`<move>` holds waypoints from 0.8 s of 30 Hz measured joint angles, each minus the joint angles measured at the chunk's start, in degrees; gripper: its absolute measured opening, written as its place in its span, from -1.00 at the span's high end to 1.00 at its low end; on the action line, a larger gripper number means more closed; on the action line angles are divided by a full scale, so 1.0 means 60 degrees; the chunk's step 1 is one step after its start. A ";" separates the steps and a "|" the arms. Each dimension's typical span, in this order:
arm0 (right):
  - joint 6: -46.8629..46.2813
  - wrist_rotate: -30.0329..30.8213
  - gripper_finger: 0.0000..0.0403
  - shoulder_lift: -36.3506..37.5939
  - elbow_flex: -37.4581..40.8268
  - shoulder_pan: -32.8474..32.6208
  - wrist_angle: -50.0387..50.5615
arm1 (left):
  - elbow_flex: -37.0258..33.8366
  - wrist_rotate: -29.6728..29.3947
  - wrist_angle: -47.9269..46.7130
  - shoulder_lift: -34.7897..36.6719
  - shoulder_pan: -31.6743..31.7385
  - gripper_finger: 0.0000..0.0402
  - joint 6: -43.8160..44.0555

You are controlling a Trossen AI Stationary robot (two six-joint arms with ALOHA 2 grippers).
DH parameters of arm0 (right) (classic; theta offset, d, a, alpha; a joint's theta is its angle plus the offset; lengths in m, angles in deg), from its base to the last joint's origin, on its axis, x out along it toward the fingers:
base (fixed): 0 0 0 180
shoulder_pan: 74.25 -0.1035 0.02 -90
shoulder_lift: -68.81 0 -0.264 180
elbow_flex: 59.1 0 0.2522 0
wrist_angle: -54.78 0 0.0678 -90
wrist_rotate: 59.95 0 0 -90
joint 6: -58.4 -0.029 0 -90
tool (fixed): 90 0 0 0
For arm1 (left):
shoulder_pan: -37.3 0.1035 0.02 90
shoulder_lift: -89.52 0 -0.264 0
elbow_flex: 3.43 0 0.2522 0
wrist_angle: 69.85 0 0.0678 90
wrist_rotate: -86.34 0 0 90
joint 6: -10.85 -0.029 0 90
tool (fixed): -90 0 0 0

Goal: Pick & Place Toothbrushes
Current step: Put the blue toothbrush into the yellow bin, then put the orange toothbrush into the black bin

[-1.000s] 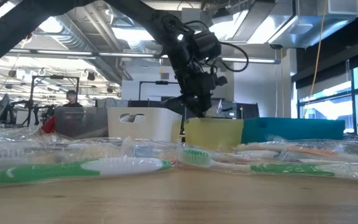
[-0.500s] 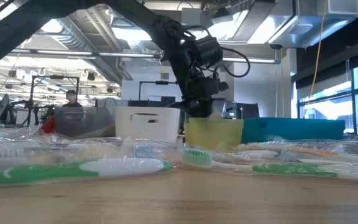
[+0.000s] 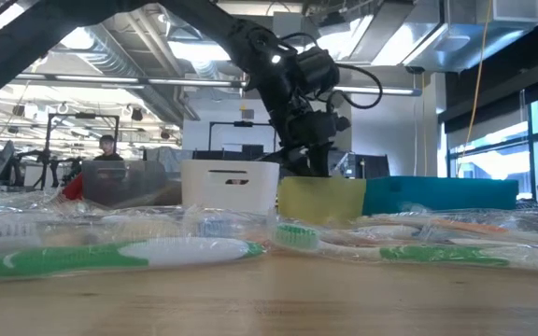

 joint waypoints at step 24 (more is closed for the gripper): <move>0.0077 -0.0059 -0.40 -0.0007 0.0000 0.0000 0.0046 | -0.0004 -0.1924 -0.0409 0.1887 -0.0625 0.36 0.1424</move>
